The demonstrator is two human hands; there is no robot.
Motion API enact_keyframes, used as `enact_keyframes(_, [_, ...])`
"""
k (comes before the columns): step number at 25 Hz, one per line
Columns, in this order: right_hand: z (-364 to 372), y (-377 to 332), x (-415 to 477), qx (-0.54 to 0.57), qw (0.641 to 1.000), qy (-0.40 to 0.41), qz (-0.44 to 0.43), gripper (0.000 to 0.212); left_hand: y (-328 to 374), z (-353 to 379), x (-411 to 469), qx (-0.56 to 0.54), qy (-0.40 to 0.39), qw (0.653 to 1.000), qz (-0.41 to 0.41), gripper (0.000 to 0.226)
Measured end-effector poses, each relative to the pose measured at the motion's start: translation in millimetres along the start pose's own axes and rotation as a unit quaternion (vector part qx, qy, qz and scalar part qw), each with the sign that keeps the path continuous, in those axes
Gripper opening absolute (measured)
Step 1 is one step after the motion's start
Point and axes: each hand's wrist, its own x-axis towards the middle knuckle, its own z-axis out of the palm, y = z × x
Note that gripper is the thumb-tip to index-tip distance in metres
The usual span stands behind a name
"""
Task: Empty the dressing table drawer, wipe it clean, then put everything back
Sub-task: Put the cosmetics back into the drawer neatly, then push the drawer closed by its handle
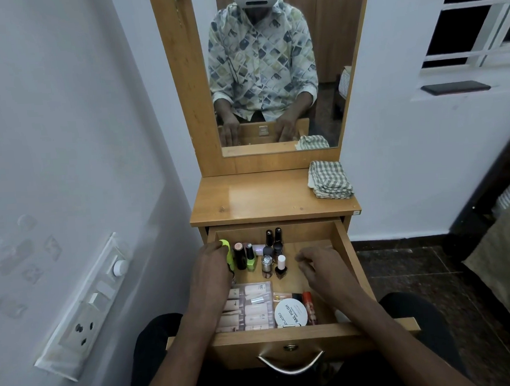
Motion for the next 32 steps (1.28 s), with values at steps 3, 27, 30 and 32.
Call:
enact_keyframes(3, [-2.7,-2.3,-0.5,0.003,1.000,-0.002,-0.001,0.026,4.5,-9.8,-2.5,-0.020,0.016,1.000,0.005,0.041])
enact_keyframes(27, [-53.8,-97.1,-44.5,-0.022,0.973,-0.225,0.048,0.005,60.3,-45.3,-121.9,-0.271,-0.020,0.958,-0.090,0.008])
enact_keyframes(30, [-40.6,-96.4,-71.2,0.004,0.989,-0.122,0.079,0.012,71.1,-27.7,-148.2,-0.464,-0.098,0.841,-0.260,0.021])
enact_keyframes(32, [-21.4,-89.7,-106.4,0.190,0.967,-0.011,0.171,0.024,74.6,-13.8,-158.3,-0.562,-0.151,0.734,-0.350,0.028])
